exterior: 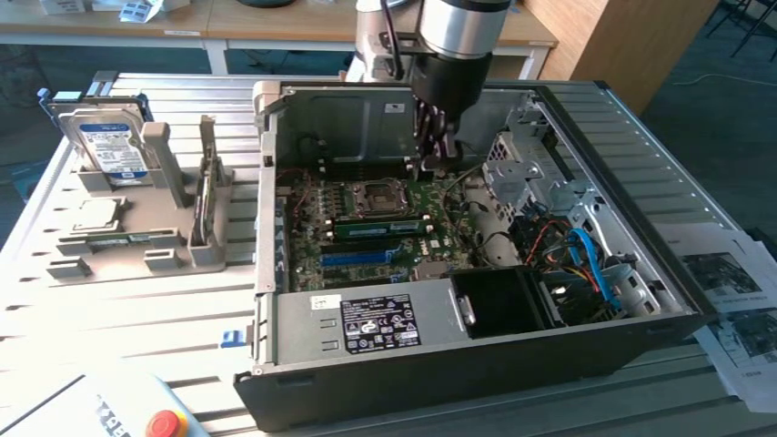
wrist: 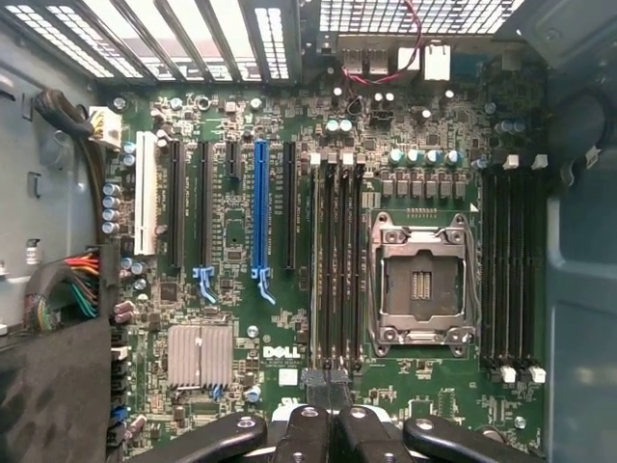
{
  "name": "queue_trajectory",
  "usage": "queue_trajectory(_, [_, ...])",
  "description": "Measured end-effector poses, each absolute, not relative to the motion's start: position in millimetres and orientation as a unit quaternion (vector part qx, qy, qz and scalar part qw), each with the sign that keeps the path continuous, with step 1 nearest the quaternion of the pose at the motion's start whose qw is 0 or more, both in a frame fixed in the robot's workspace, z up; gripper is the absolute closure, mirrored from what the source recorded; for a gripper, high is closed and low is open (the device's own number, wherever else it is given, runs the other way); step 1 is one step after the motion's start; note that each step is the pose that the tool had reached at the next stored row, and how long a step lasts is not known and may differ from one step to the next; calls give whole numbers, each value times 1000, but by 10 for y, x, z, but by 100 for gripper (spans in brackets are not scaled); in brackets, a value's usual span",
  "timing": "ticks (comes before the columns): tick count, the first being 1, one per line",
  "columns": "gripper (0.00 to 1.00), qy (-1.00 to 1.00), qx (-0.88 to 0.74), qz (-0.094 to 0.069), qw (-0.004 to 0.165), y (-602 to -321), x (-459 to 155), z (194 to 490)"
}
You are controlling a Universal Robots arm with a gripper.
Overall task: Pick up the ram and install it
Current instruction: 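Press down the ram until it locks into place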
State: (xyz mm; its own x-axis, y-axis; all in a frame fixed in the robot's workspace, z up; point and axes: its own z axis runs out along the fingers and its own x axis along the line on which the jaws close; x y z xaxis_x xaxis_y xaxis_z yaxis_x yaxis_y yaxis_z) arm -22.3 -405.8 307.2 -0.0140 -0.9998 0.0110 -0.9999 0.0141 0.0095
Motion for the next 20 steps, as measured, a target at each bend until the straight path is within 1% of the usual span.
queue_trajectory(20, [90,-712,702,0,7,-4058,-223,2897])
